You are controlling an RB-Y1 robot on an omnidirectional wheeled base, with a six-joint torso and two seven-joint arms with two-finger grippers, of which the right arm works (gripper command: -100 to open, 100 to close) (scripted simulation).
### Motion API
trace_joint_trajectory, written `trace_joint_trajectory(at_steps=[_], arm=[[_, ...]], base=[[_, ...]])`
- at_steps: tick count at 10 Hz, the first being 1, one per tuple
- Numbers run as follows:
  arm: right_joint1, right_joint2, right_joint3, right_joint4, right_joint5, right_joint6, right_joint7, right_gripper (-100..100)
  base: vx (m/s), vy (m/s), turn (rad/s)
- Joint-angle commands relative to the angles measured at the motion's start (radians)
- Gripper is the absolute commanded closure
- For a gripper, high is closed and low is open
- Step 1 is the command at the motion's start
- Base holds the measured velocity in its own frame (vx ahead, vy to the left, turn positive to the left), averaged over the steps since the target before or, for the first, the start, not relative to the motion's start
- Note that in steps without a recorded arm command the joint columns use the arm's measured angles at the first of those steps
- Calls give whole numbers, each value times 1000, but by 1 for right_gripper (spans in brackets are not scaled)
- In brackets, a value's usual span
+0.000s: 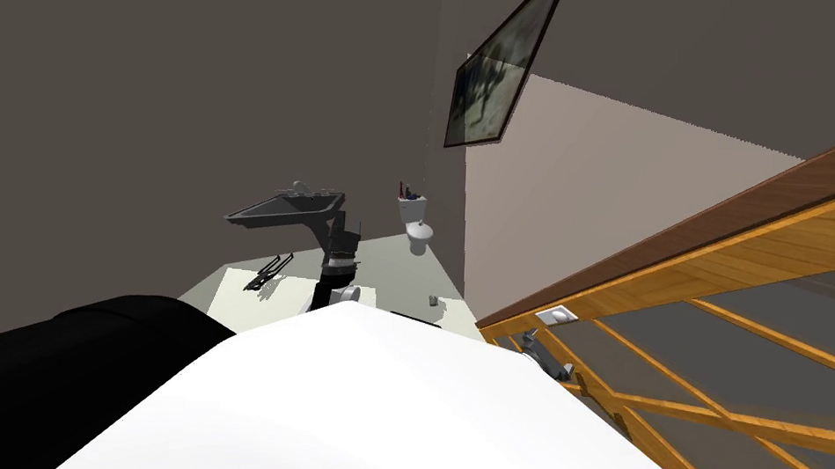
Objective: Pull the door open
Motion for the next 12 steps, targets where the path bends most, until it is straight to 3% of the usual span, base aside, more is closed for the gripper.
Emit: trace_joint_trajectory(at_steps=[1,5,12], arm=[[-6,-6,-7,20,5,-4,-13,-100],[-23,-30,-44,88,28,-14,-66,-100],[-29,-39,-60,117,38,-19,-88,-100]], base=[[-136,155,-14],[-62,83,28],[118,-145,48]])
